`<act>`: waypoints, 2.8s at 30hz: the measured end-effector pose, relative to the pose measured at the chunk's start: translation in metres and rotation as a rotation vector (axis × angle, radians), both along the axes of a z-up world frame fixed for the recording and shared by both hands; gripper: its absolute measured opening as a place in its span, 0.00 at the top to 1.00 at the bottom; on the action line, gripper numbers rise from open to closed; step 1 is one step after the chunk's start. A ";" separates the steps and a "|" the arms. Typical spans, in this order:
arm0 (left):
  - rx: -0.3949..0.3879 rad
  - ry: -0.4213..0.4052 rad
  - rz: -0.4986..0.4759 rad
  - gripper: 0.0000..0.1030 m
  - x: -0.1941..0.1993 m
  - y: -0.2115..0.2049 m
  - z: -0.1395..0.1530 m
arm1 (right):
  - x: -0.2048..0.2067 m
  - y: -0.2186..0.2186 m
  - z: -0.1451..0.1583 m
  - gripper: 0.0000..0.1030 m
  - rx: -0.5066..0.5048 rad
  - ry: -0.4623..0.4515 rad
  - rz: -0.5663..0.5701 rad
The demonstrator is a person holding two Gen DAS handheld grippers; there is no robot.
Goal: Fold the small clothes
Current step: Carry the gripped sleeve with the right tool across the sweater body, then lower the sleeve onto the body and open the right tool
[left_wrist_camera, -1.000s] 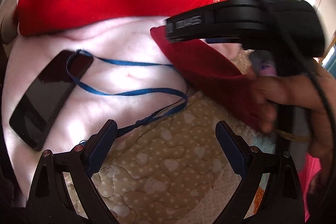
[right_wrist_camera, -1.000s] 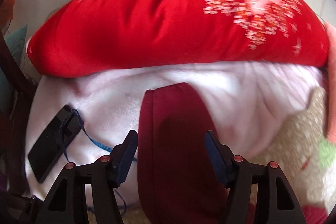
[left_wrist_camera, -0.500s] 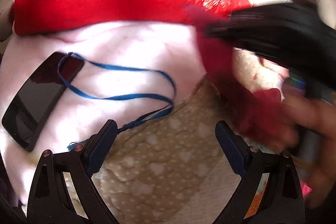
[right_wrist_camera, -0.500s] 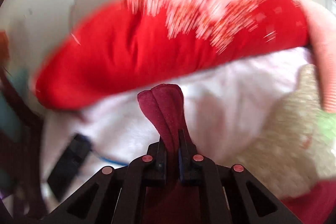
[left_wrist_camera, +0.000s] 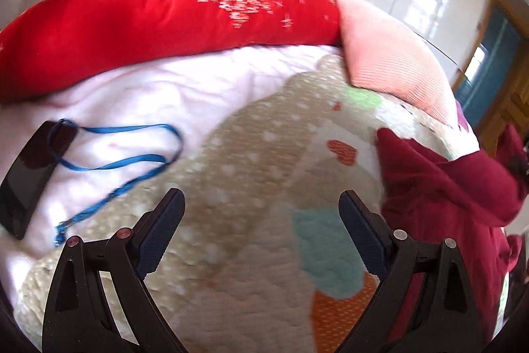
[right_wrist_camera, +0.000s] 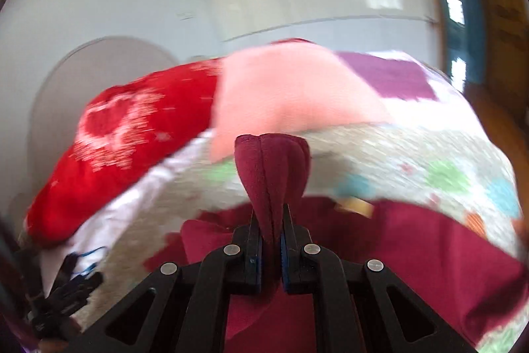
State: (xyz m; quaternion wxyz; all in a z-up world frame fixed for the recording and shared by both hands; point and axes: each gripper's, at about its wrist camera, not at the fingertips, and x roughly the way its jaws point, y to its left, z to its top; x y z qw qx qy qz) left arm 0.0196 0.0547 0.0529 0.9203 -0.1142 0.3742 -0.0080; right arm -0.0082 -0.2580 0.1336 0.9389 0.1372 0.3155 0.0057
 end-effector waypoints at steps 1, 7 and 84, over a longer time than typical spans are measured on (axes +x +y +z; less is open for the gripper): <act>0.001 0.000 -0.015 0.08 0.002 -0.004 -0.002 | -0.003 -0.017 -0.012 0.93 -0.002 0.026 -0.055; -0.014 -0.004 -0.188 0.08 0.002 -0.042 -0.003 | -0.013 -0.075 -0.065 0.88 0.133 0.227 -0.143; 0.127 -0.028 -0.398 0.08 0.027 -0.143 -0.001 | -0.031 -0.093 -0.039 0.76 -0.208 0.197 -0.106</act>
